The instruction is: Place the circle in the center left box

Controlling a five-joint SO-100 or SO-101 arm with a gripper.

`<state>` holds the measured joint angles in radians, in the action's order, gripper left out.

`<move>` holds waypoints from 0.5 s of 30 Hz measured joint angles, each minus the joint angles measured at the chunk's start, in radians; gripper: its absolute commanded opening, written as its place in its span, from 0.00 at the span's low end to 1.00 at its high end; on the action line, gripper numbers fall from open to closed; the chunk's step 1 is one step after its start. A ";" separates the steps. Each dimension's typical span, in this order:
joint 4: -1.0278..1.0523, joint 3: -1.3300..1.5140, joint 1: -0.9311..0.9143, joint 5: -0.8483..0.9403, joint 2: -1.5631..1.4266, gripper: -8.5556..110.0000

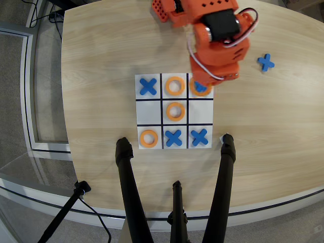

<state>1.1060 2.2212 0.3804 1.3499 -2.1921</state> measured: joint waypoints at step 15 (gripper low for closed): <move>-0.227 -0.183 0.012 -0.071 0.456 0.07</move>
<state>0.8790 2.0387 0.3927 1.2793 -1.7365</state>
